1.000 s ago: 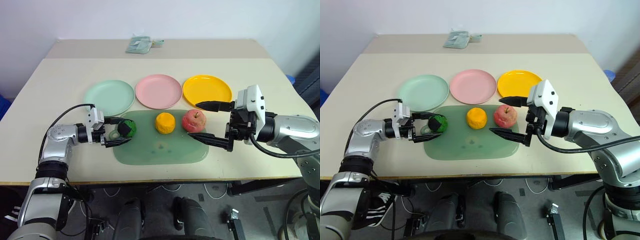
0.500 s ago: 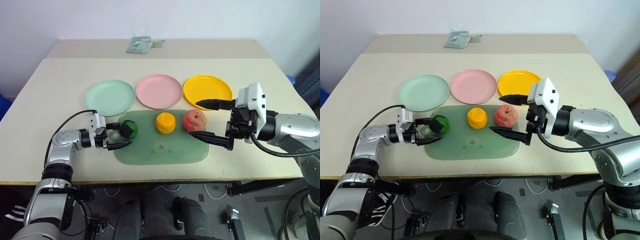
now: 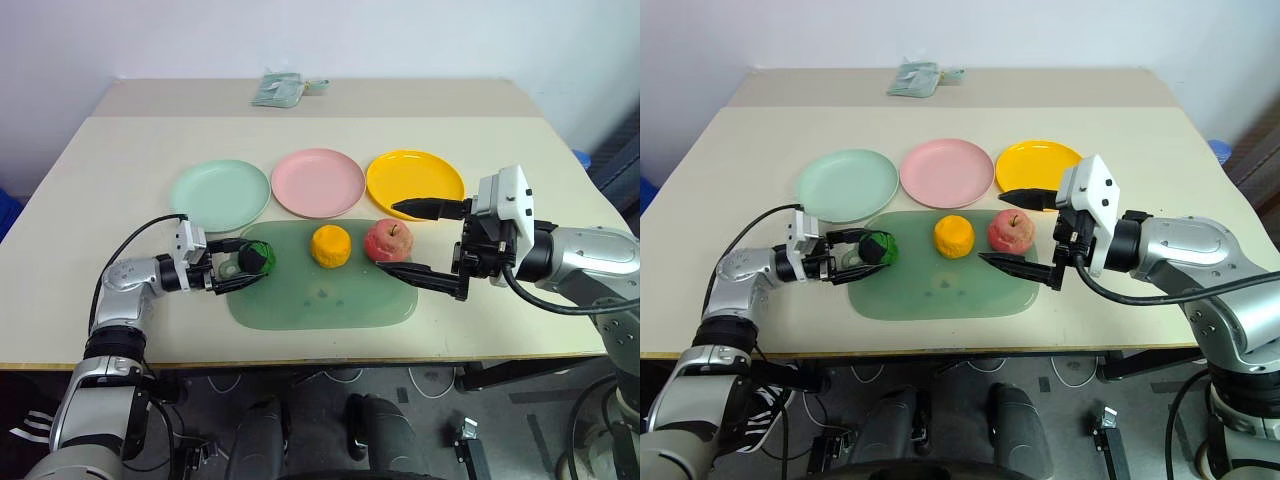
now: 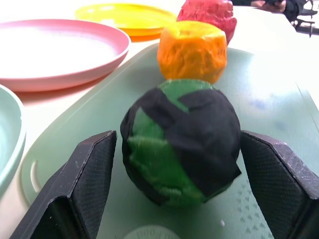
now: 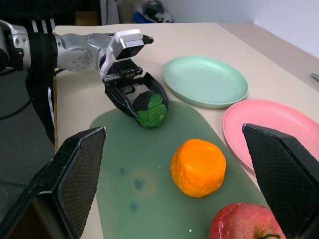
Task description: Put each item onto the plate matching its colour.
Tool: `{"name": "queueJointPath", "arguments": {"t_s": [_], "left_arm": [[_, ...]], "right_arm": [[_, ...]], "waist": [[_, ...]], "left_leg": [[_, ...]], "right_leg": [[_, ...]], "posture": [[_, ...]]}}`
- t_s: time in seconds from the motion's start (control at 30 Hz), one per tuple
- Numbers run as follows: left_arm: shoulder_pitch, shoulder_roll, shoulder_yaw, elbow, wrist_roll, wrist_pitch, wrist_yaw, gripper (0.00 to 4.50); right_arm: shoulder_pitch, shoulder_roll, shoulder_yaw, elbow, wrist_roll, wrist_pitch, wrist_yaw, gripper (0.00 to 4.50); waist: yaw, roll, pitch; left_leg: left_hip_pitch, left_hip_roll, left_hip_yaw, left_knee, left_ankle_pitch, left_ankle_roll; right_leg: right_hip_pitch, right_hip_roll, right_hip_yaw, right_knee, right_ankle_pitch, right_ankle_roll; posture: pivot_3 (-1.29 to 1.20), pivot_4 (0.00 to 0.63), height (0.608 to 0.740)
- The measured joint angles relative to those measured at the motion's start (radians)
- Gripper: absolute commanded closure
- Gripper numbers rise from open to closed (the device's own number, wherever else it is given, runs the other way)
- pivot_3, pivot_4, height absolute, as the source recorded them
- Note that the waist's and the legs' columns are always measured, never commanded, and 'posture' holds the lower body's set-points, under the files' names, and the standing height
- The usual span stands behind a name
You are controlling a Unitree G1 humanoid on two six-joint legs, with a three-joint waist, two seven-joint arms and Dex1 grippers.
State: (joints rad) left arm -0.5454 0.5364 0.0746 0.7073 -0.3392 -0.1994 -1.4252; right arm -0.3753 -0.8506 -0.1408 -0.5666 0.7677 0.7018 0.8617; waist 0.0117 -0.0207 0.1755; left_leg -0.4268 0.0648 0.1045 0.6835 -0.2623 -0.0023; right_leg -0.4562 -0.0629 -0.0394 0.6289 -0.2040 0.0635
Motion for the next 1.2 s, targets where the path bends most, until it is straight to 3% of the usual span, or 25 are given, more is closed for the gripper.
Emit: {"name": "queueJointPath", "arguments": {"t_s": [0.13, 0.2, 0.73, 0.8, 1.2], "left_arm": [[0.001, -0.022, -0.004, -0.052, -0.015, 0.048, -0.001, 0.53], [0.002, -0.024, -0.005, -0.072, -0.021, 0.069, -0.006, 1.05], [0.005, -0.010, -0.014, -0.124, -0.012, 0.107, 0.031, 1.05], [0.009, -0.006, -0.015, -0.129, -0.011, 0.110, 0.032, 1.57], [0.014, -0.003, -0.017, -0.133, 0.003, 0.097, 0.036, 1.57]], "right_arm": [[0.000, 0.000, 0.000, 0.000, -0.001, -0.001, 0.000, 0.00], [0.000, 0.000, 0.000, 0.000, -0.001, -0.001, 0.000, 0.00], [0.000, 0.002, 0.000, 0.002, -0.012, -0.014, 0.000, 0.00], [0.000, 0.002, 0.000, 0.003, -0.016, -0.017, 0.000, 0.00], [0.000, 0.005, 0.001, 0.003, -0.019, -0.022, -0.002, 0.00]], "waist": [[0.000, 0.000, 0.000], [0.000, 0.000, 0.000], [0.000, 0.000, 0.000], [-0.001, 0.000, 0.000], [0.000, 0.000, 0.000]], "left_leg": [[0.000, 0.000, 0.000, 0.000, 0.000, 0.000], [0.000, 0.000, 0.000, 0.000, 0.000, 0.000], [0.000, 0.000, 0.000, 0.000, 0.000, 0.000], [0.000, 0.000, 0.000, 0.000, 0.000, 0.000], [0.000, 0.000, 0.000, 0.000, 0.000, 0.000]], "right_leg": [[0.000, 0.000, 0.000, 0.000, 0.000, 0.000], [0.000, 0.000, 0.000, 0.000, 0.000, 0.000], [0.000, 0.000, 0.000, 0.000, 0.000, 0.000], [0.000, 0.000, 0.000, 0.000, 0.000, 0.000], [0.000, 0.000, 0.000, 0.000, 0.000, 0.000]], "posture": [[0.00, 0.150, 0.740], [0.00, 0.150, 0.740], [0.00, 0.150, 0.740], [0.00, 0.150, 0.740], [0.00, 0.150, 0.740]]}}
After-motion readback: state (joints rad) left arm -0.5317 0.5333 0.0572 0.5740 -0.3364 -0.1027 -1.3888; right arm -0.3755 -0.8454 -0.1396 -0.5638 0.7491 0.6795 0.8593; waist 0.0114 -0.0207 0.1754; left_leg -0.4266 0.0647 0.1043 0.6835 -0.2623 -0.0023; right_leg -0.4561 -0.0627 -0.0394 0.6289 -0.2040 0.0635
